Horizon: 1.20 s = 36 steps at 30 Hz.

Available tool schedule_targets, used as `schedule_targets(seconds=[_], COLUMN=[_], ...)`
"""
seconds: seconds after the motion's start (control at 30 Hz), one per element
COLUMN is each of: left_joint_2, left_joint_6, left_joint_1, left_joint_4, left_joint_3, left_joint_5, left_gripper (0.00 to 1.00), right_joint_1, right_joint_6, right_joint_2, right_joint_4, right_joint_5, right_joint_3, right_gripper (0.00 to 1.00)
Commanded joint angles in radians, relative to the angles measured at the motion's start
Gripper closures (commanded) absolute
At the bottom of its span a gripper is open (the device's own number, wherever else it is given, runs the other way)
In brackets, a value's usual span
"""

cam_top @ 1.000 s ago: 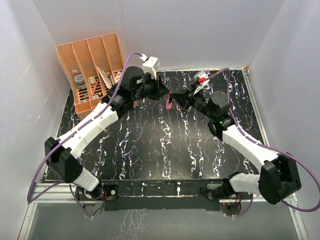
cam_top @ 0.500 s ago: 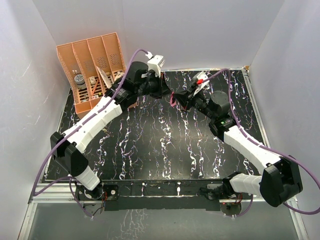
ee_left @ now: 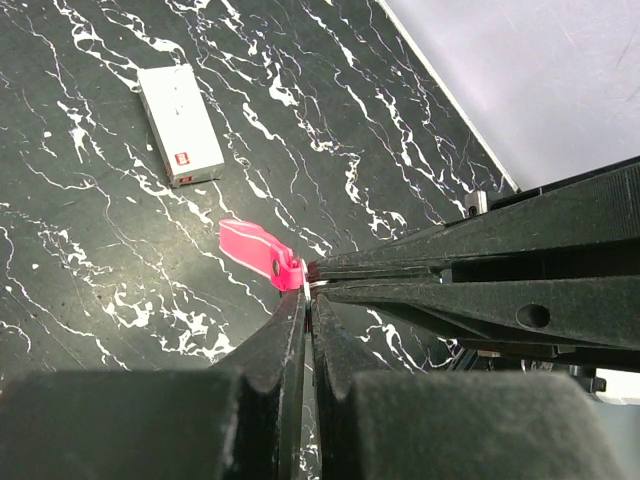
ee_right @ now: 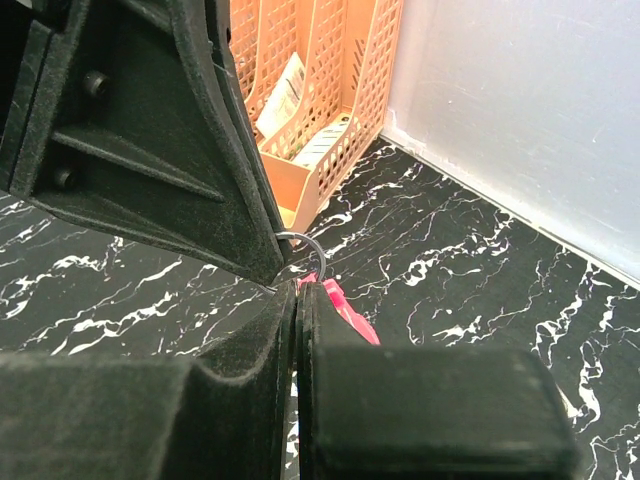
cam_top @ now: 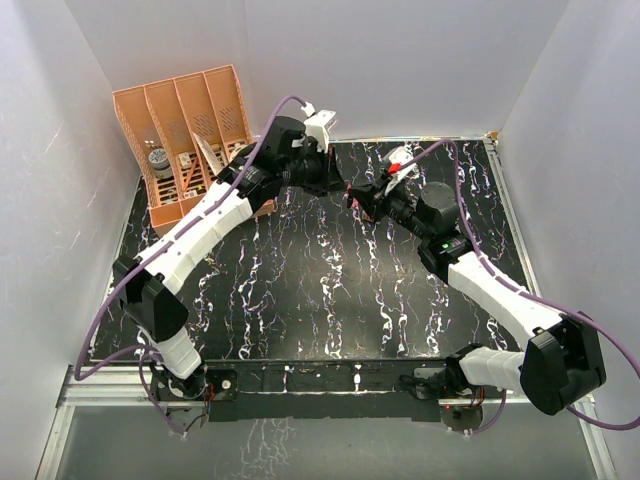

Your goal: Put the keys on the keyring

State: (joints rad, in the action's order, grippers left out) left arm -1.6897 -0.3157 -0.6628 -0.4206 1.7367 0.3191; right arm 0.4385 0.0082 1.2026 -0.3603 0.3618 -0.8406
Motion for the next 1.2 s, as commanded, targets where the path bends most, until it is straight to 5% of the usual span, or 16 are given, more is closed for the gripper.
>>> schedule_targets(seconds=[0.0, 0.7, 0.97, 1.17], left_joint_2=[-0.012, -0.125, -0.125, -0.120], left_joint_6=[-0.002, 0.031, 0.056, 0.097], left_joint_1=[-0.008, -0.008, -0.008, -0.008], left_joint_4=[-0.119, -0.302, -0.333, -0.355], left_joint_3=[0.075, 0.238, 0.255, 0.266], left_joint_5=[0.079, 0.098, 0.094, 0.122], left_gripper=[1.00, 1.00, 1.00, 1.00], right_joint_1=[-0.002, -0.001, -0.002, -0.002], right_joint_6=[-0.065, -0.144, -0.110, -0.093], right_joint_2=[-0.022, -0.042, -0.095, -0.134], right_joint_4=[-0.051, -0.018, -0.005, 0.008], right_joint_5=[-0.044, -0.035, -0.100, -0.124], right_joint_3=[-0.001, 0.020, 0.021, 0.015], right_gripper=[1.00, 1.00, 0.65, 0.64])
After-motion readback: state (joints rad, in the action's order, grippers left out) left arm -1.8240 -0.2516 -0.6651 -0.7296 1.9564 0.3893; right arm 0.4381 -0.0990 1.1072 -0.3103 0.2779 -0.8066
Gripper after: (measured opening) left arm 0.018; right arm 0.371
